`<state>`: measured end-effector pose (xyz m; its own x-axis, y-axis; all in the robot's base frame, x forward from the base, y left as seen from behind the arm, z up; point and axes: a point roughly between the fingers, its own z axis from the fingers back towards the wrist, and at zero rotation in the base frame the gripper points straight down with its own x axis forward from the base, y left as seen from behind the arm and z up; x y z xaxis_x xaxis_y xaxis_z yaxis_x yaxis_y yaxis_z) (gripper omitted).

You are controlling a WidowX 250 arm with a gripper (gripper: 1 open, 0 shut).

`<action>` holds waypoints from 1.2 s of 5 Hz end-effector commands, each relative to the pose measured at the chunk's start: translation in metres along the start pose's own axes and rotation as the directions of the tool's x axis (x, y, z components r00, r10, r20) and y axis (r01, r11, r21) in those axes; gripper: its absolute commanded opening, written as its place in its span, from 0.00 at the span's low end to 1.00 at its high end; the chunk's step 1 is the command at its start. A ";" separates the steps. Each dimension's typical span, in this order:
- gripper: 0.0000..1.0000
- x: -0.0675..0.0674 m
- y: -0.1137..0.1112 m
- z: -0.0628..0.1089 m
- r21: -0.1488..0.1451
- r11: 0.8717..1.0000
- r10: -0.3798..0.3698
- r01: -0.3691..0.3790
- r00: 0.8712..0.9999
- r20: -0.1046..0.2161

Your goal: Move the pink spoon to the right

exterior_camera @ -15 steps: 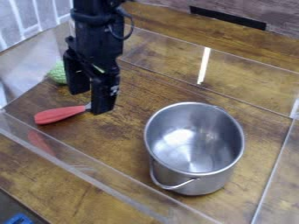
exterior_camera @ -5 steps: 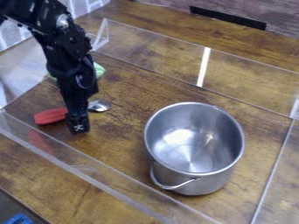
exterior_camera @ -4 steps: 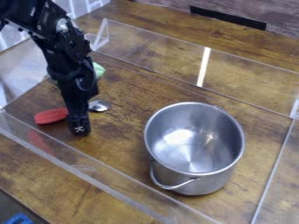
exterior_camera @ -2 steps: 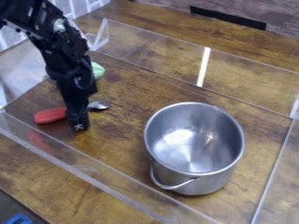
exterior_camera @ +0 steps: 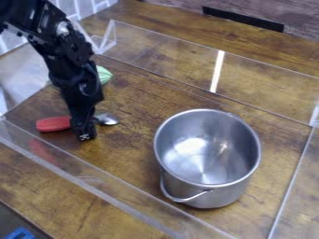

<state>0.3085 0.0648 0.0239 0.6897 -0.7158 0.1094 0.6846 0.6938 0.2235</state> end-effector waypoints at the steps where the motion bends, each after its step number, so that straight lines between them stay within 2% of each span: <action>1: 0.00 0.002 0.012 0.010 0.028 0.999 0.016 -0.017 1.000 0.017; 4: 0.00 0.015 0.006 0.030 -0.010 0.999 0.041 -0.041 0.999 -0.012; 6: 0.00 0.029 0.003 0.051 -0.021 0.999 0.046 -0.047 0.998 -0.036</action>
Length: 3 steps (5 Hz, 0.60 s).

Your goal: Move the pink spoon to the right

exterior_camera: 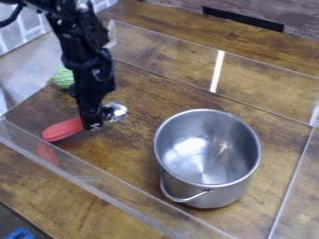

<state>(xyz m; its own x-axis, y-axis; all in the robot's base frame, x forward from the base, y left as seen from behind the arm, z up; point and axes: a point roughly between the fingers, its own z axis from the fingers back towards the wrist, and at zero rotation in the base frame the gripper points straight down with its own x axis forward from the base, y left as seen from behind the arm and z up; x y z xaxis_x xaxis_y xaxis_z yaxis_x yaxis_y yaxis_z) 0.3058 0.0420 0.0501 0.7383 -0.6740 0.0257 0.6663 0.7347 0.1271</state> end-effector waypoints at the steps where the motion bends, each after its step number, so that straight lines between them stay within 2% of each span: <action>1: 0.00 0.022 0.006 0.041 0.082 0.997 -0.012 0.008 0.999 0.046; 2: 0.00 0.038 -0.003 0.056 0.095 0.995 -0.016 0.013 0.999 0.036; 3: 0.00 0.053 -0.017 0.064 0.096 0.995 0.004 -0.008 0.999 0.045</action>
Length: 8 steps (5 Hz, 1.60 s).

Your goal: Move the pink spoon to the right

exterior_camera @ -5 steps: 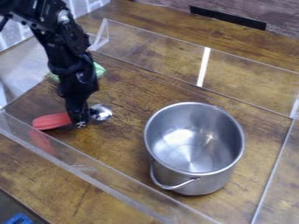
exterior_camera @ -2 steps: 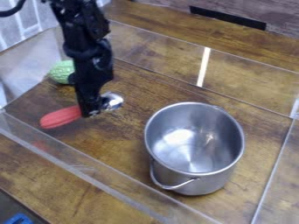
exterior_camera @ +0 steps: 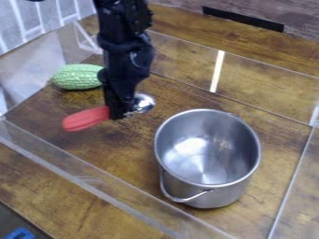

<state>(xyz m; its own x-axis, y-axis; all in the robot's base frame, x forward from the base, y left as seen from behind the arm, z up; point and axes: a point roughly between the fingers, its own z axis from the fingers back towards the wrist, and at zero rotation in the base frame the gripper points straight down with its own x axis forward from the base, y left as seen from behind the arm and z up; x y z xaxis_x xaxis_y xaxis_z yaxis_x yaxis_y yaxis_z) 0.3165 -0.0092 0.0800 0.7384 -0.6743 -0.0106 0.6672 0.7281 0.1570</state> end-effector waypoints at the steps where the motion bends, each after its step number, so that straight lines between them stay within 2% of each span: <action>1: 0.00 0.008 0.000 0.025 0.071 0.997 0.015 -0.023 0.994 0.110; 2: 0.00 0.005 -0.009 0.016 0.074 0.997 0.012 -0.022 0.991 0.133; 3: 0.00 0.006 -0.005 0.023 0.084 0.997 -0.008 -0.002 0.993 0.122; 5: 0.00 0.006 -0.005 0.017 0.085 0.996 -0.029 0.016 0.989 0.147; 8: 0.00 0.002 -0.006 0.006 0.064 0.998 -0.038 0.027 0.982 0.183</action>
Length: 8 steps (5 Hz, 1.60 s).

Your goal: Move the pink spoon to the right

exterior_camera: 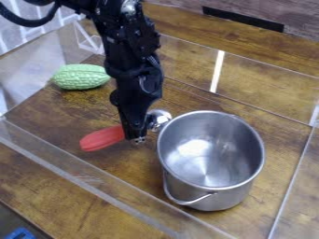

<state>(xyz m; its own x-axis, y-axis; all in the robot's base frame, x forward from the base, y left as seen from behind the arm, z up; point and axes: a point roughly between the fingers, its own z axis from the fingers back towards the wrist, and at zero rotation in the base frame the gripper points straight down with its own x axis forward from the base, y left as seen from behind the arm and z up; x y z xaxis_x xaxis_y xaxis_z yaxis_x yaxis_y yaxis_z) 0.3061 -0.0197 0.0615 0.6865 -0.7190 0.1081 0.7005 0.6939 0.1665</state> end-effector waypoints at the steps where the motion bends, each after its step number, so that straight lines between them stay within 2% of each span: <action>1: 0.00 0.002 0.012 0.021 0.040 0.999 0.017 -0.019 0.998 0.063; 3: 0.00 -0.001 0.014 0.020 0.015 1.000 0.023 -0.024 0.996 0.081; 4: 0.00 0.000 0.013 0.021 0.005 1.000 0.024 -0.025 0.996 0.081; 5: 1.00 -0.002 0.014 0.022 -0.004 1.000 0.027 -0.027 0.996 0.084; 6: 0.00 -0.004 0.015 0.019 -0.011 1.000 0.029 -0.029 0.995 0.090; 7: 1.00 -0.007 0.015 0.013 -0.021 0.999 0.029 -0.027 0.995 0.100; 8: 0.00 -0.009 0.016 0.010 -0.030 0.999 0.030 -0.027 0.994 0.102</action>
<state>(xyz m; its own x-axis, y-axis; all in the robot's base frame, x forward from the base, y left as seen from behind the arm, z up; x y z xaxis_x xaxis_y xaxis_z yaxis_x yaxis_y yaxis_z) 0.3036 -0.0083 0.0574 0.6828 -0.7092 0.1754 0.7056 0.7024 0.0933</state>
